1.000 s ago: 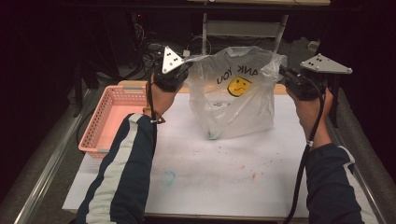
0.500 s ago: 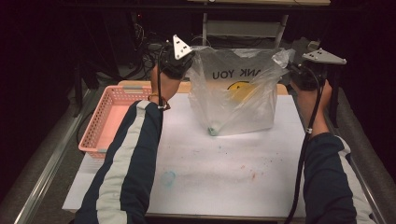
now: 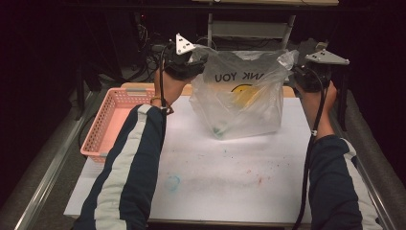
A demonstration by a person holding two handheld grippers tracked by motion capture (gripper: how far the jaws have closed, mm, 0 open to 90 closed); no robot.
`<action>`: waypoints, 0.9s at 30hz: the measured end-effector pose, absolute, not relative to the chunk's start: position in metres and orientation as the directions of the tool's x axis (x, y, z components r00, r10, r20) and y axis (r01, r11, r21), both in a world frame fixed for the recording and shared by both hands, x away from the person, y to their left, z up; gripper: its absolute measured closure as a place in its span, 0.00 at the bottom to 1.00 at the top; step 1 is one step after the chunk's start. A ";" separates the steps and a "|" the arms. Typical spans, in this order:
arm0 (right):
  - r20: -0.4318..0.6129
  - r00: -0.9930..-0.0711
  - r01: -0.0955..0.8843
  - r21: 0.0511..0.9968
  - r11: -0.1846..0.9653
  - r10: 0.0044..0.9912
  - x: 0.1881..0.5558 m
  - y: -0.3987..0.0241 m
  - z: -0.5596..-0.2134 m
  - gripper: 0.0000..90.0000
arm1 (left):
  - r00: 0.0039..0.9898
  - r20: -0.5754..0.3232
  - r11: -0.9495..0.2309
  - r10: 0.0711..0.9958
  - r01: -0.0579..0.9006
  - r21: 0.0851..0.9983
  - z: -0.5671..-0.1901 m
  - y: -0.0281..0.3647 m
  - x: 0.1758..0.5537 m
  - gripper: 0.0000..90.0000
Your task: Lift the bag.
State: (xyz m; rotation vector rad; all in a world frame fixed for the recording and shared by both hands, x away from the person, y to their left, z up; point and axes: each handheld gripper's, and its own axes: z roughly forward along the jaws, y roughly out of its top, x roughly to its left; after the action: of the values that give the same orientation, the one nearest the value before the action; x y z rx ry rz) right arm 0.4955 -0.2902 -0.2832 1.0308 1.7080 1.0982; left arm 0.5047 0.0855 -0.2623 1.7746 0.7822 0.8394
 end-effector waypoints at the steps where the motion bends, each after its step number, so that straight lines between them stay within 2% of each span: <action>1: -0.217 -0.313 0.191 0.939 0.286 0.925 0.495 -0.289 -0.284 1.00 | 0.559 0.192 -0.309 0.807 0.123 0.943 -0.260 0.085 0.501 0.38; 5: -0.222 -0.315 0.188 0.938 0.290 0.923 0.493 -0.287 -0.287 1.00 | 0.596 0.209 -0.342 0.775 0.119 0.932 -0.253 0.088 0.489 0.33; 10: -0.225 -0.298 0.181 0.941 0.287 0.928 0.491 -0.292 -0.286 1.00 | 0.623 0.243 -0.415 0.744 0.145 0.898 -0.264 0.097 0.481 0.25; 17: -0.235 -0.273 0.181 0.940 0.290 0.933 0.488 -0.299 -0.284 1.00 | 0.617 0.207 -0.403 0.759 0.197 0.894 -0.282 0.116 0.478 0.24; 22: -0.226 -0.263 0.196 0.939 0.282 0.938 0.490 -0.305 -0.286 1.00 | 0.599 0.154 -0.331 0.786 0.196 0.923 -0.281 0.129 0.479 0.21; 27: -0.212 -0.295 0.189 0.943 0.274 0.932 0.487 -0.304 -0.286 1.00 | 0.587 0.174 -0.332 0.791 0.172 0.928 -0.277 0.130 0.474 0.21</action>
State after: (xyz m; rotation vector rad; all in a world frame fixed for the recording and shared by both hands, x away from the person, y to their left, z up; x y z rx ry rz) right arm 0.4873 -0.3039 -0.2861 1.0371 1.6896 1.0929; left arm 0.4744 0.1296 -0.2769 1.8289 0.7833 0.7846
